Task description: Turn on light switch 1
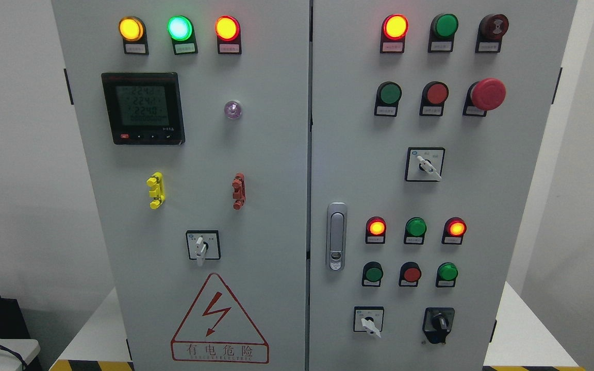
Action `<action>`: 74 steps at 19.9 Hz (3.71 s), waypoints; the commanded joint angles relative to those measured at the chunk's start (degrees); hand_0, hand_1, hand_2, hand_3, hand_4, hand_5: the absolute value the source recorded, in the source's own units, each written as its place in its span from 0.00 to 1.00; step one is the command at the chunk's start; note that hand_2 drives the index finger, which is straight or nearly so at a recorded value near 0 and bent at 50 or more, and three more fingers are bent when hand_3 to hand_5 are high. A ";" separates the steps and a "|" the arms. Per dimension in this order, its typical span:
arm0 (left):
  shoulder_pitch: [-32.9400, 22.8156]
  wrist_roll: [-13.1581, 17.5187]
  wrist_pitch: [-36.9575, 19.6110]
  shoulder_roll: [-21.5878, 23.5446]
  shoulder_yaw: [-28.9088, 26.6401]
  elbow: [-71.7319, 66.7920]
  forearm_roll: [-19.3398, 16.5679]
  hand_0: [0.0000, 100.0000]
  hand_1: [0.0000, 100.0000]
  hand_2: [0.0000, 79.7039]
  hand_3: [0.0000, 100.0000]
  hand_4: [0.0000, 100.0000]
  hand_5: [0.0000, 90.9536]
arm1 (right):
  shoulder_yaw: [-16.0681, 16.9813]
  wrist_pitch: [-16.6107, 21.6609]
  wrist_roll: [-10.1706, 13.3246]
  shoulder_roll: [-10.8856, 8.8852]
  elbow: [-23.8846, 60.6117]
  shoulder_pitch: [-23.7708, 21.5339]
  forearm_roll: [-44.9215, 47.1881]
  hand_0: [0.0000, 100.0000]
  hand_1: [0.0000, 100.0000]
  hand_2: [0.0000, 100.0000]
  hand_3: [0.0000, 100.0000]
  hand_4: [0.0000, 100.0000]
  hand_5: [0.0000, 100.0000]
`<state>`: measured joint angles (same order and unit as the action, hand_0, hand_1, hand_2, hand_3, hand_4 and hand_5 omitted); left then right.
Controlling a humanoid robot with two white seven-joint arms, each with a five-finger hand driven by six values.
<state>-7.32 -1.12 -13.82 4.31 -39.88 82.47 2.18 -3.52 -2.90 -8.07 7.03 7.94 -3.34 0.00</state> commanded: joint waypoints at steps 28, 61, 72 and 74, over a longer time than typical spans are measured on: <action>19.01 -8.01 3.80 -7.21 35.65 21.94 -10.79 0.00 0.23 0.61 0.75 0.78 0.76 | 0.00 0.00 0.25 0.00 0.05 0.00 1.05 0.12 0.39 0.00 0.00 0.00 0.00; 24.81 -24.45 23.22 -9.76 45.58 21.85 -21.34 0.12 0.36 0.64 0.80 0.82 0.82 | 0.00 0.00 0.25 0.00 0.05 -0.09 1.05 0.12 0.39 0.00 0.00 0.00 0.00; 26.04 -24.72 27.70 -9.93 46.91 21.50 -21.52 0.15 0.42 0.64 0.78 0.82 0.82 | 0.00 0.00 0.25 0.00 -0.03 0.00 1.05 0.12 0.39 0.00 0.00 0.00 0.00; 26.22 -24.72 27.88 -9.93 47.00 21.50 -21.52 0.15 0.43 0.64 0.78 0.82 0.82 | 0.00 0.00 0.16 0.00 0.05 0.00 1.05 0.12 0.39 0.00 0.00 0.00 0.00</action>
<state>18.34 -25.81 13.40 -5.35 5.34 104.13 -19.24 -3.52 -2.90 -7.90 7.03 7.95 -3.35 0.00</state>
